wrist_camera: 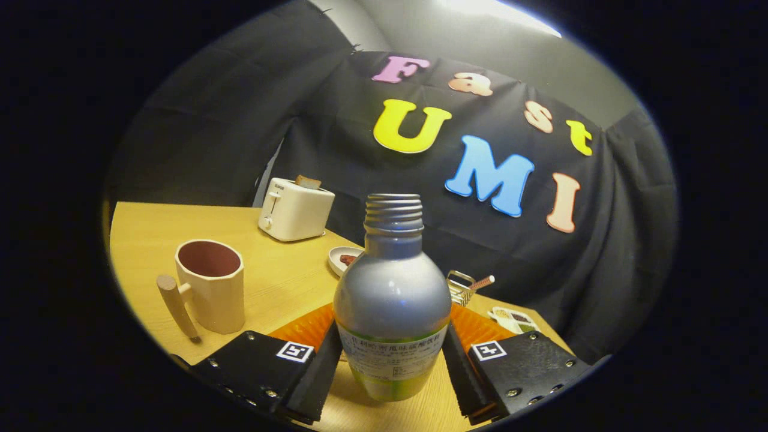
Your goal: Take the bottle from table, then pour the juice into the cup, finally place the bottle on the coaster
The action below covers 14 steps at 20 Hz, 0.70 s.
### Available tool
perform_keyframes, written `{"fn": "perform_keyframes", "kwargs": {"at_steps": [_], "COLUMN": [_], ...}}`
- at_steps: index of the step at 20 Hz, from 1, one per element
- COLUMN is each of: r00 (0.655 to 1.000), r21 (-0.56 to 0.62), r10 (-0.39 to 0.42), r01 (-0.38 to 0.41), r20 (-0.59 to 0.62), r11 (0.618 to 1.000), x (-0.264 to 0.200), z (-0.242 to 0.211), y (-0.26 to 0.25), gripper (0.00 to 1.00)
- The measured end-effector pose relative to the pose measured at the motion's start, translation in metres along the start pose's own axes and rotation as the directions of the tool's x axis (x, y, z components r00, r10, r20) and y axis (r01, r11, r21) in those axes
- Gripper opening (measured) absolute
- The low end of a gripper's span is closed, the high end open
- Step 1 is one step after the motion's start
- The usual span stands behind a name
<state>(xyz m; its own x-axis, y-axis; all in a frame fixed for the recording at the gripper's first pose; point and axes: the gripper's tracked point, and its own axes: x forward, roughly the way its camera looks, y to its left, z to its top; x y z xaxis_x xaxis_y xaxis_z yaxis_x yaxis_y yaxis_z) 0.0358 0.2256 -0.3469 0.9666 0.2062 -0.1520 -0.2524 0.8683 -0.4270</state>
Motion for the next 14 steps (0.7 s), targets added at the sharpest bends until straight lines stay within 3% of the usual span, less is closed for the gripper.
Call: {"fn": "perform_keyframes", "kwargs": {"at_steps": [5,9,14], "r00": [0.998,0.999,0.999], "r21": [-0.262,-0.499,-0.677], "r10": [0.028,-0.004,0.018], "r01": [-0.040,-0.015,-0.036], "r20": [-0.051,-0.038,-0.034], "r11": [0.964,0.866,0.735], "x": [0.018,0.026,0.033], "z": [0.001,0.003,-0.001], "y": [0.016,0.023,0.043], "gripper": [0.81,0.81,0.81]}}
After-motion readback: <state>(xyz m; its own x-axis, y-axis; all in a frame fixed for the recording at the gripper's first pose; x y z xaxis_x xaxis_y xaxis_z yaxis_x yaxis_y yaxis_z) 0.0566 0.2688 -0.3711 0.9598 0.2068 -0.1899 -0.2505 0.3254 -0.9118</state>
